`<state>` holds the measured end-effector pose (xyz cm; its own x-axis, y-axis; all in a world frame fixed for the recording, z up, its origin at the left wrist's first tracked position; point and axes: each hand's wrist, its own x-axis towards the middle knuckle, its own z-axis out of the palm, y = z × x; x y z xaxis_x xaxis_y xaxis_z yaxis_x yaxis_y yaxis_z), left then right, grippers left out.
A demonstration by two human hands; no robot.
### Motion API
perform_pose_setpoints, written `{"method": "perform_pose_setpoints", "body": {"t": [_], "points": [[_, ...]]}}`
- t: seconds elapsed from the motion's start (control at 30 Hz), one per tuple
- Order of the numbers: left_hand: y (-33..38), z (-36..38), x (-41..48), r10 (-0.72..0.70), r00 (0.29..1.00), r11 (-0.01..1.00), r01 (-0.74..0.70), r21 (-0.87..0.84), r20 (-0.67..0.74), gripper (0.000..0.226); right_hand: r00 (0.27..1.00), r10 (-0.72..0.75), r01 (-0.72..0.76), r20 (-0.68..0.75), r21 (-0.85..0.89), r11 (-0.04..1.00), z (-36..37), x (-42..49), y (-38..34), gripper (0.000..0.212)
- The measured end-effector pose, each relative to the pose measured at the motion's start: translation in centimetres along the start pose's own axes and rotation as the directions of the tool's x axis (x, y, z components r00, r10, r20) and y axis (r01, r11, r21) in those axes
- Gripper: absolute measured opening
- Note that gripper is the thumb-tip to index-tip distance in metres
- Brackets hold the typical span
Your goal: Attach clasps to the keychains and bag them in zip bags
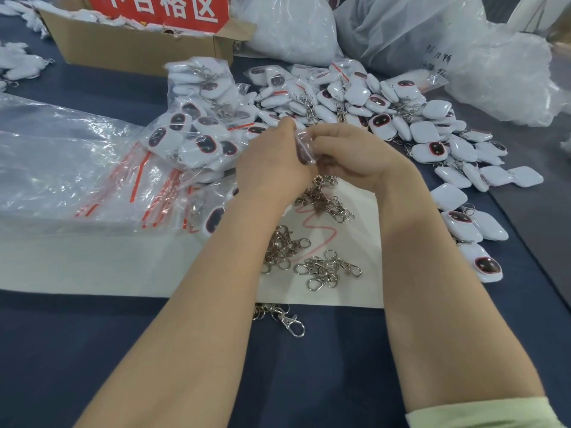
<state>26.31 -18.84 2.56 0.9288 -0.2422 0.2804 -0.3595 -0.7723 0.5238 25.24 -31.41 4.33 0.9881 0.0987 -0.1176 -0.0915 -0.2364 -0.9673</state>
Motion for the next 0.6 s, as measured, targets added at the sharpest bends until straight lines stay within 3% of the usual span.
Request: {"method": "perform_pose_setpoints", "body": {"t": [0.13, 0.23, 0.33, 0.4, 0.5, 0.6], "points": [[0.3, 0.0, -0.2, 0.021, 1.000, 0.999, -0.021, -0.024, 0.007, 0.039, 0.994, -0.042, 0.026, 0.101, 0.151, 0.988, 0.3, -0.2, 0.0, 0.042], [0.4, 0.0, -0.2, 0.041, 0.999, 0.999, -0.040, -0.013, 0.012, 0.037, 0.999, 0.024, -0.014, -0.033, 0.274, 0.962, 0.5, -0.1, 0.2, 0.037], [0.4, 0.5, -0.3, 0.054, 0.997, 0.998, -0.055, 0.016, 0.047, 0.038, 0.913, 0.028, -0.004, -0.406, 0.060, 0.998, -0.2, 0.6, 0.3, 0.028], [0.4, 0.8, -0.3, 0.075, 0.995, 0.994, -0.079, 0.069, 0.063, 0.038, 0.867, -0.092, 0.051, -0.490, -0.095, 0.994, -0.3, 0.8, -0.3, 0.020], [0.8, 1.1, -0.7, 0.132, 0.990, 0.977, -0.139, 0.162, 0.056, 0.028, 0.914, -0.226, 0.094, -0.337, -0.365, 0.926, 1.6, 0.6, -2.3, 0.041], [1.2, 1.1, -1.1, 0.101, 0.994, 0.983, -0.107, 0.148, 0.043, 0.013, 0.975, -0.157, 0.047, -0.158, -0.544, 0.838, 4.2, 0.7, -3.2, 0.061]]}}
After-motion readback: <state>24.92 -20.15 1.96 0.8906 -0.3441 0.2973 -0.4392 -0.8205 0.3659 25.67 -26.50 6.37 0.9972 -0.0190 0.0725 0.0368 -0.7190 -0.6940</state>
